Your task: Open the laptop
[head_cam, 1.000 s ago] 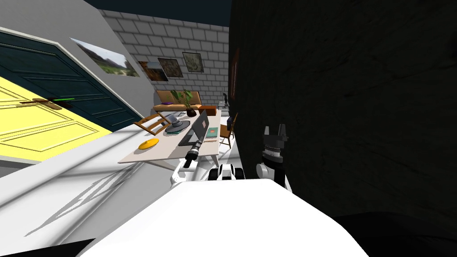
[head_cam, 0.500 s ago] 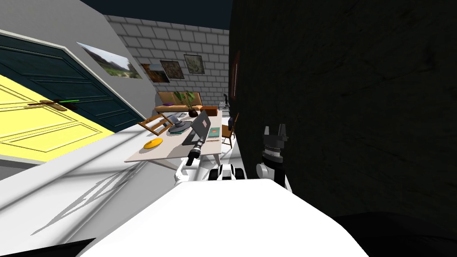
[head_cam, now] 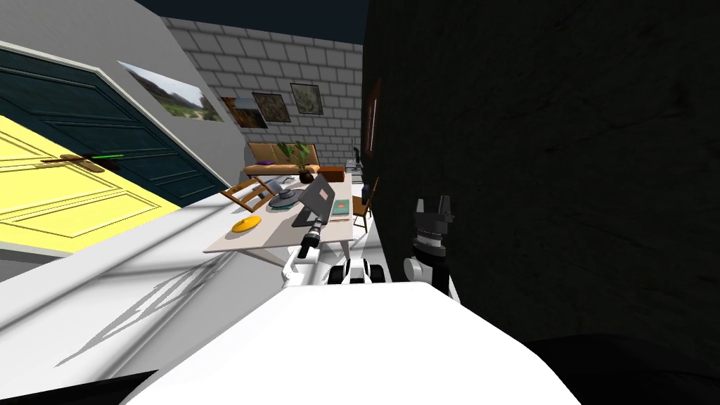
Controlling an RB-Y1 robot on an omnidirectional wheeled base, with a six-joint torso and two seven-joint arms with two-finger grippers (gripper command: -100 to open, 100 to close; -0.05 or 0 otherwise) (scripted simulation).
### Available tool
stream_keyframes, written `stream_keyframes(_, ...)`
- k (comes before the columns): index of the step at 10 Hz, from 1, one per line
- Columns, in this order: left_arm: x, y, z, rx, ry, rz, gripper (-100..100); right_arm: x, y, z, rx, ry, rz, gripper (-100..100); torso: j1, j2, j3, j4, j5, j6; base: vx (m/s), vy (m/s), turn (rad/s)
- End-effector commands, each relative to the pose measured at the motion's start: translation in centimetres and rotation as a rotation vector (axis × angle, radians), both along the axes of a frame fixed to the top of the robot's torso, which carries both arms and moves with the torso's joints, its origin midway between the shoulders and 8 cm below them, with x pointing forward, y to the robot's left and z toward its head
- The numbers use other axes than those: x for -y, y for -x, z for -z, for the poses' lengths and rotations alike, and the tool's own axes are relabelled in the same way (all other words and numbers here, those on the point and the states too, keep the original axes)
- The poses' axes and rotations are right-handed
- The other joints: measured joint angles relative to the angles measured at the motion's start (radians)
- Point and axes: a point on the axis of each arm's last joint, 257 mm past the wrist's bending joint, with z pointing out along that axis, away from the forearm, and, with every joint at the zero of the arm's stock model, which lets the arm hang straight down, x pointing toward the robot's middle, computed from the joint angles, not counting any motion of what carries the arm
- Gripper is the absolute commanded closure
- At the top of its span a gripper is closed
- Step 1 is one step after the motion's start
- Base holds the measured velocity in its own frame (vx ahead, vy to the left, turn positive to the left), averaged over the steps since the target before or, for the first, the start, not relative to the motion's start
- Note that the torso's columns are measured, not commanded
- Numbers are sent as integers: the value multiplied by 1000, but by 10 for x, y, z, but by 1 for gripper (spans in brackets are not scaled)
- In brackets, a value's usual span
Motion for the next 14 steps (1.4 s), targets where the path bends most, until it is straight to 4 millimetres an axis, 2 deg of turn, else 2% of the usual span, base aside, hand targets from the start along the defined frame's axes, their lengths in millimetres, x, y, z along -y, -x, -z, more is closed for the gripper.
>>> stream_keyframes(1, 7, -3, 4, 5, 89, 2, 100, 0, 0, 0, 0, 0, 0, 0, -3, 0, 0, 0, -1, 0, -9, 51, 14)
stream_keyframes(9, 37, -14, 17, 28, 420, 5, 100, 0, 0, 0, 0, 0, 0, 0, -1, 2, 1, 1, 0, 0, -13, 63, 5)
stream_keyframes(10, 34, -13, 18, 22, 391, 4, 100, 0, 0, 0, 0, 0, 0, 0, -1, 2, 1, 1, -1, 0, -6, 26, -4)
stream_keyframes(12, 40, -10, 26, 34, 523, 2, 100, 0, 0, 0, 0, 0, 0, 0, -2, 2, 1, 1, -1, 1, 1, 49, -31)
stream_keyframes(13, 38, -18, 15, 26, 487, 3, -100, 0, 0, 0, 0, 0, 0, 0, -1, 2, 1, 1, 0, 1, -19, 25, 10)
stream_keyframes(14, 39, -21, 10, 25, 487, 4, -100, 0, 0, 0, 0, 0, 0, 0, -2, 2, 1, 1, -1, 0, -36, -5, 26)
